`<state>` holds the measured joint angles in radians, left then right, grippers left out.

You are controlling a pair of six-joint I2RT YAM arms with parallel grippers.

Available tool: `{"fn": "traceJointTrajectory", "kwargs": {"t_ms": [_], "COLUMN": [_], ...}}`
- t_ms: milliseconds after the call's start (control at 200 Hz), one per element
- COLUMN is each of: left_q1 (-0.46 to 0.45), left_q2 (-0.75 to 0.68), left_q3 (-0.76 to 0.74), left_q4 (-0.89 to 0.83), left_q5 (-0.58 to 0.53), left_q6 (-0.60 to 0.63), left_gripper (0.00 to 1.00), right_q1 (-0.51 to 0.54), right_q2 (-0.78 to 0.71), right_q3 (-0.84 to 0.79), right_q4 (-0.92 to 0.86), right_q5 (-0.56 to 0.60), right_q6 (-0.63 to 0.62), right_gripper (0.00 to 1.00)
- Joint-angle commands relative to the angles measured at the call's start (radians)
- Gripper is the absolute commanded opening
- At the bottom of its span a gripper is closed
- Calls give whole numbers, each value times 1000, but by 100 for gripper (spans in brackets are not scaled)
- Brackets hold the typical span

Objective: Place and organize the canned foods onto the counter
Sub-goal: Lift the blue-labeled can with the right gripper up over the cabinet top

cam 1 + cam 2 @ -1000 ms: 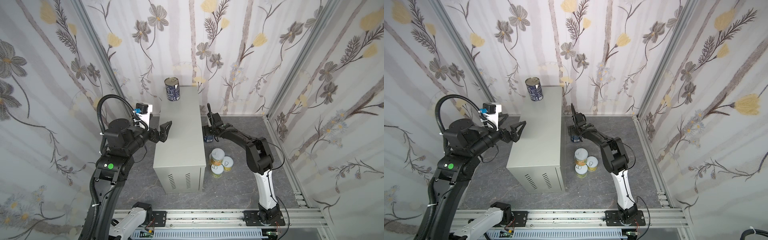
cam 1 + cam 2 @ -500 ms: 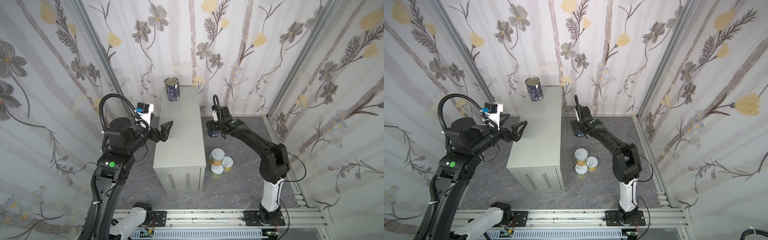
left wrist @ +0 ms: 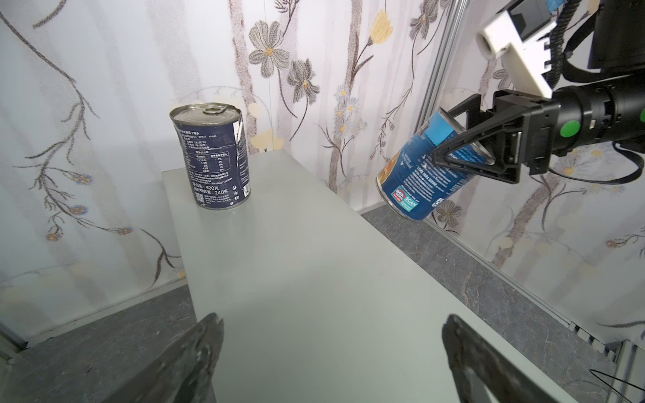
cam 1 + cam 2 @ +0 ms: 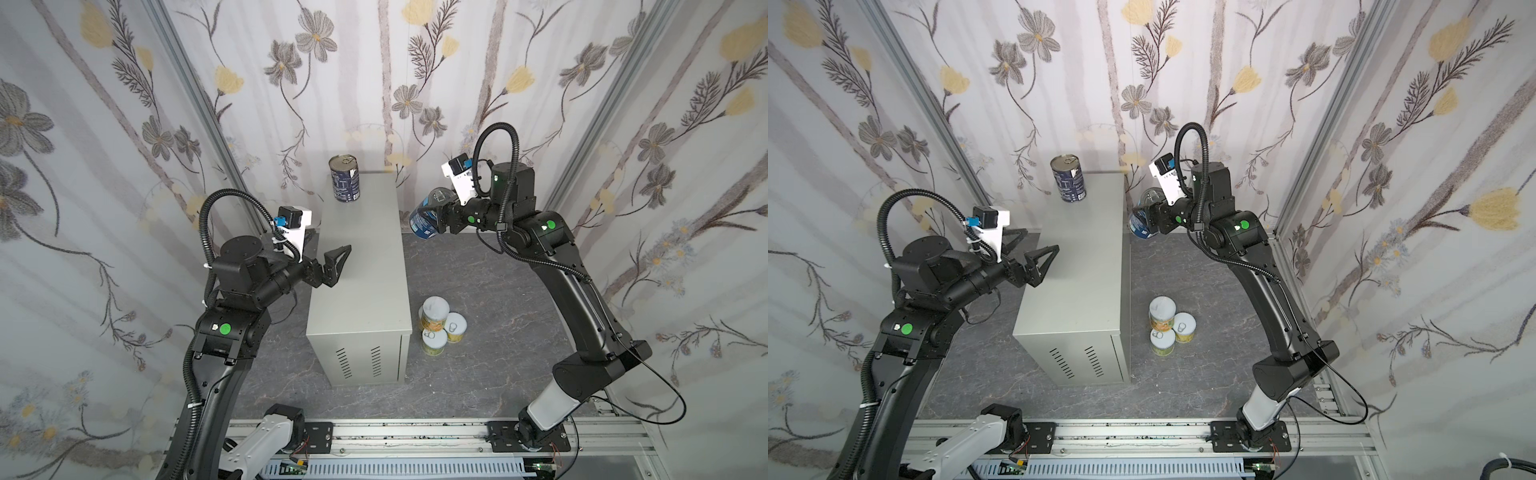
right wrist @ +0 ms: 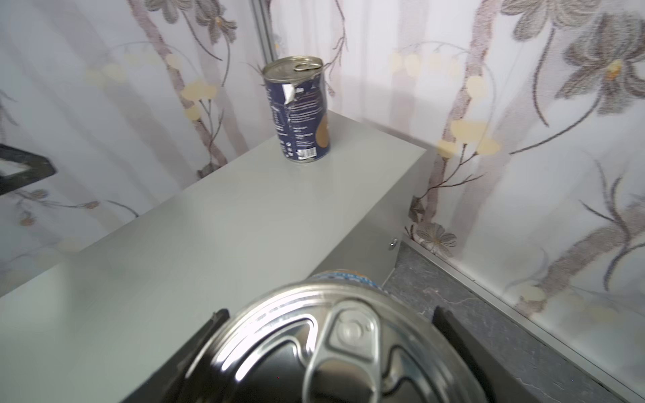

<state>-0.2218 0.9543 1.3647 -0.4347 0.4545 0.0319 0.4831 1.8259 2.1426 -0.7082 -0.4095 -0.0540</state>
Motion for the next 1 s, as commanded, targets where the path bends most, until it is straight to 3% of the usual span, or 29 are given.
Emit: {"fn": "traceJointTrajectory", "kwargs": {"t_ms": [0, 135, 395, 994], "left_q1": [0, 0, -1, 0], "left_q2": [-12, -22, -26, -36], "left_q3": [-5, -21, -25, -50], "left_q4": [51, 63, 69, 120], "left_q5": [23, 18, 23, 24], "left_q6": [-3, -8, -20, -47], "left_gripper": [100, 100, 100, 100], "right_q1": [5, 47, 181, 293], "right_q2": [3, 21, 135, 151], "right_q3": [42, 74, 289, 295], "right_q4": [30, -22, -229, -193], "right_q5": [-222, -286, -171, -51], "right_q6": [-30, -64, -156, -124], "right_gripper": [55, 57, 59, 76]}}
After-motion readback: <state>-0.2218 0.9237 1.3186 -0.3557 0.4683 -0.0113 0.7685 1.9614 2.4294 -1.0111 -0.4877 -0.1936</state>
